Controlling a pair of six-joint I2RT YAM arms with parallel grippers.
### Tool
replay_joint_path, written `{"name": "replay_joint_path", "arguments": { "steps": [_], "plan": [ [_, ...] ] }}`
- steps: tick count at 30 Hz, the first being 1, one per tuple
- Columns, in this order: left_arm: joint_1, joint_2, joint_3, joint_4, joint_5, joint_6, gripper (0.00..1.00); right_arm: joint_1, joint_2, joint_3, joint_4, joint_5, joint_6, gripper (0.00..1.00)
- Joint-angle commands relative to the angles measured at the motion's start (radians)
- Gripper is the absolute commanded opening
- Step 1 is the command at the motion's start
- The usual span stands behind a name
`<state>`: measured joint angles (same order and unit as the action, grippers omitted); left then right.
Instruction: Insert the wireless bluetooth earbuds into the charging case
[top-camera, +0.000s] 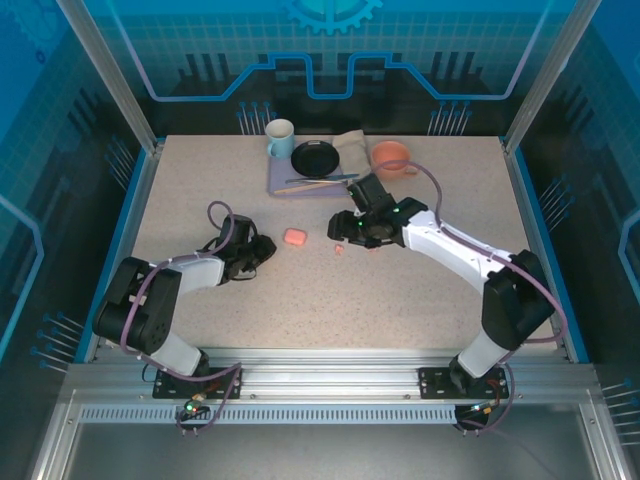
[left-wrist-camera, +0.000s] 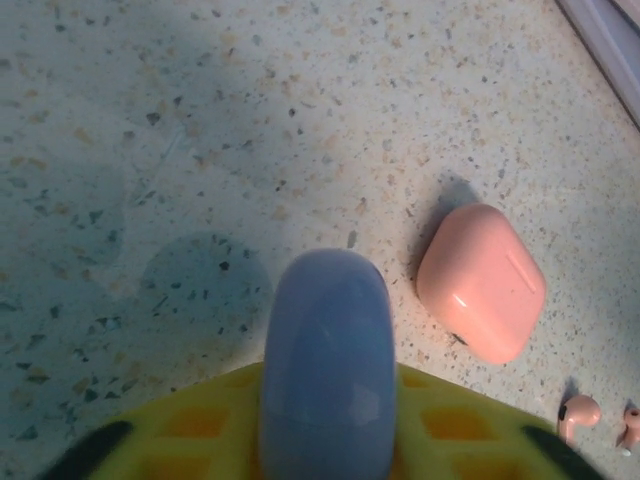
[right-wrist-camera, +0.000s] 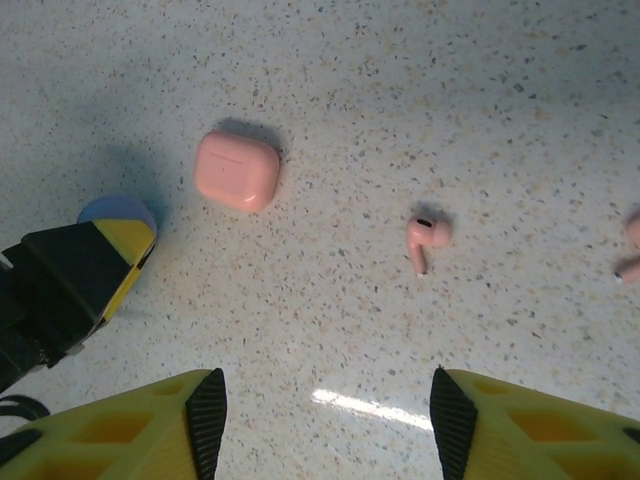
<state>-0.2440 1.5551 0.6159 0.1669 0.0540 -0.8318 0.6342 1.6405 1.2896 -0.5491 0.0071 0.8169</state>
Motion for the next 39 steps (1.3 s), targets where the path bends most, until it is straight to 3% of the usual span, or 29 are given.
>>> {"name": "replay_joint_path", "arguments": {
  "steps": [1, 9, 13, 15, 20, 29, 39],
  "plan": [
    [0.015, -0.023, -0.013, -0.080, -0.044, -0.054, 0.44, 0.028, 0.052, 0.076, -0.061, 0.056, 0.020, 0.60],
    [0.022, -0.126, -0.009, -0.180, -0.124, -0.078, 0.64, 0.094, 0.257, 0.310, -0.226, 0.172, 0.114, 0.67],
    [0.031, -0.203, 0.011, -0.258, -0.168, -0.074, 0.91, 0.132, 0.401, 0.493, -0.344, 0.232, 0.183, 0.74],
    [0.035, -0.246, 0.025, -0.290, -0.183, -0.072, 0.98, 0.148, 0.466, 0.575, -0.398, 0.263, 0.224, 0.77],
    [0.057, -0.314, 0.096, -0.391, -0.216, -0.057, 0.99, 0.172, 0.632, 0.752, -0.492, 0.293, 0.316, 0.85],
    [0.099, -0.319, 0.167, -0.442, -0.210, -0.035, 0.99, 0.227, 0.918, 1.173, -0.650, 0.403, 0.330, 0.87],
    [0.121, -0.352, 0.143, -0.435, -0.194, -0.055, 0.99, 0.222, 1.016, 1.244, -0.632, 0.386, 0.337, 0.83]
  ]
}}
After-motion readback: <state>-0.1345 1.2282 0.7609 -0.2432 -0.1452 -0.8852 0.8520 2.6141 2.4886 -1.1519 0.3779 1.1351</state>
